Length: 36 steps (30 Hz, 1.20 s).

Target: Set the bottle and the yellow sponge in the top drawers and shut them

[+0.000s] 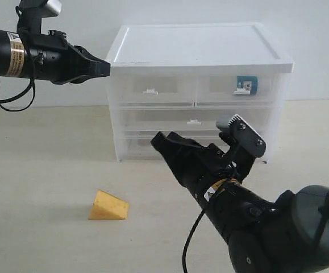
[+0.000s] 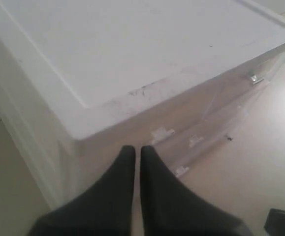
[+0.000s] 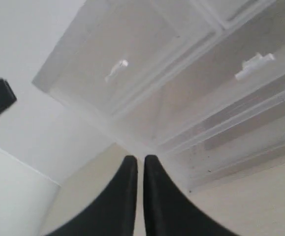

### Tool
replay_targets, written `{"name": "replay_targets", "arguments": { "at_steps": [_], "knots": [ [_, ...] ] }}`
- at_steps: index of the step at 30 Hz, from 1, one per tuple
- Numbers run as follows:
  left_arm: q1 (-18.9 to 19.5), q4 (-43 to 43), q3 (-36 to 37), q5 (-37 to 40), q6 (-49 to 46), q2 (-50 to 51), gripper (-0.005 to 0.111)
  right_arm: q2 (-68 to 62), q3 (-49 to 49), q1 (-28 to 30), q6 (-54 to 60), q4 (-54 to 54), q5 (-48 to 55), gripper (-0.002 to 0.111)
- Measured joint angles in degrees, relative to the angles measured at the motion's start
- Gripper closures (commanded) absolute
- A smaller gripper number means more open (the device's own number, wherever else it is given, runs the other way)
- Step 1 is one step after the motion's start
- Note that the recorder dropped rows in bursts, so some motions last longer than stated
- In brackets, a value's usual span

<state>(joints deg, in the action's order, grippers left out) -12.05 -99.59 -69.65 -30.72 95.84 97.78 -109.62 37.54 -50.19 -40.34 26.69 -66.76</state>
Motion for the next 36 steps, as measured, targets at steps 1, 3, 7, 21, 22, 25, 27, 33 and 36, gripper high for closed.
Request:
{"name": "replay_targets", "arguments": {
  "at_steps": [1,3,7,21,22,25,27,33,36],
  "knots": [
    [0.0,-0.12,0.0,0.92,0.0,0.4,0.103,-0.27,0.0,0.0,-3.03,1.3,-1.02,0.092],
    [0.0,-0.12,-0.02,2.98,-0.16,0.92,0.103,-0.66,0.13,0.0,-6.84,3.02,-1.96,0.077],
    [0.0,0.47,-0.27,4.63,-1.5,1.96,0.103,-1.52,2.21,0.0,-10.64,4.85,-1.15,0.056],
    [0.31,2.15,-3.98,2.78,-2.86,5.29,0.103,-1.88,12.07,-0.08,-11.46,9.86,6.56,0.054],
    [0.31,2.15,-3.98,2.78,-2.99,5.29,0.103,-1.88,12.51,-0.08,-12.01,10.3,6.68,0.054],
    [0.31,2.15,-3.98,2.33,-2.99,5.41,0.103,-2.15,14.37,-0.08,-13.68,12.84,6.89,0.054],
    [0.31,2.15,-3.98,2.22,-2.99,5.41,0.103,-3.43,15.93,-0.08,-15.65,14.11,7.12,0.054],
    [0.31,1.81,-4.07,2.22,-2.99,5.41,0.103,-7.68,20.07,-0.08,-18.99,14.48,7.73,0.054],
    [0.31,1.58,-4.11,2.12,-2.99,5.41,0.103,-8.2,20.17,-0.08,-19.25,12.99,2.03,0.056]
  ]
}}
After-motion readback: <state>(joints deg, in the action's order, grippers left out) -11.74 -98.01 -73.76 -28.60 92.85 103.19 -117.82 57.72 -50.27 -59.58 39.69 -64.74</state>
